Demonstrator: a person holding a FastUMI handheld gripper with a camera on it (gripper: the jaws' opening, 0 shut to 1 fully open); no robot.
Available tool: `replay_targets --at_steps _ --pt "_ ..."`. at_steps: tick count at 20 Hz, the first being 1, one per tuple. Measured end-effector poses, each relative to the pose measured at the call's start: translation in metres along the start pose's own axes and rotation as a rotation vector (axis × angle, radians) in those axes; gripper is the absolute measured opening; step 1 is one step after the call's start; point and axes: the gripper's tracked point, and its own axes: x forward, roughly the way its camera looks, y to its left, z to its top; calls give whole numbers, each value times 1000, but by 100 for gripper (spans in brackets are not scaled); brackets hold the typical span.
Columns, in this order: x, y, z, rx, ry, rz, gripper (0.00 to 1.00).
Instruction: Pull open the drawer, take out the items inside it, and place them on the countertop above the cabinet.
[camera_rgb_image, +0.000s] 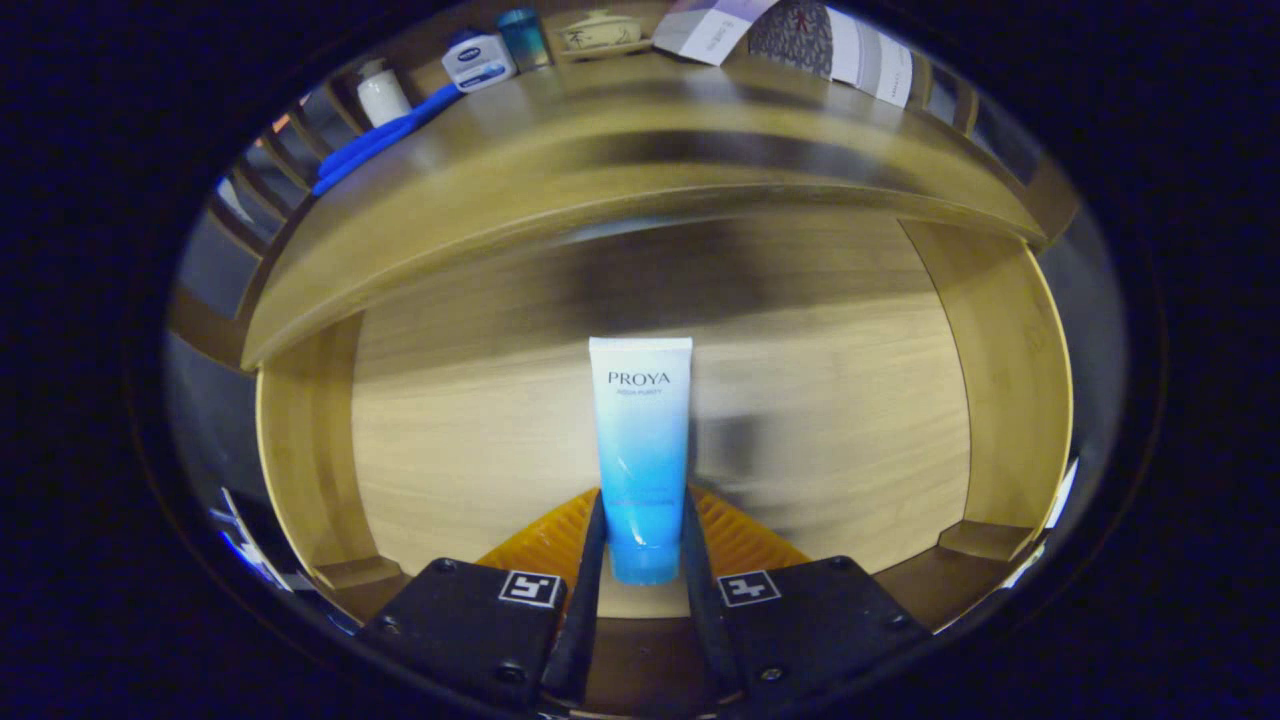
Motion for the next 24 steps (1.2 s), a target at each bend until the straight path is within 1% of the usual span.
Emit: replay_targets --at_steps 4,7,10,13,16,18,20,23,24 --pt "-32 4 -9 -28 -53 49 44" --pt "-56 5 -15 -47 -93 67 44" --pt "-85 9 -11 -58 -144 88 44" --pt "-111 16 6 -54 -198 99 43" --pt "-123 21 30 -36 -222 103 43" --pt "-125 25 49 -12 -233 97 44" --pt "-123 25 69 -15 -247 70 44" --pt "-116 35 95 2 -252 72 44" --pt "-111 35 103 6 -254 59 44"
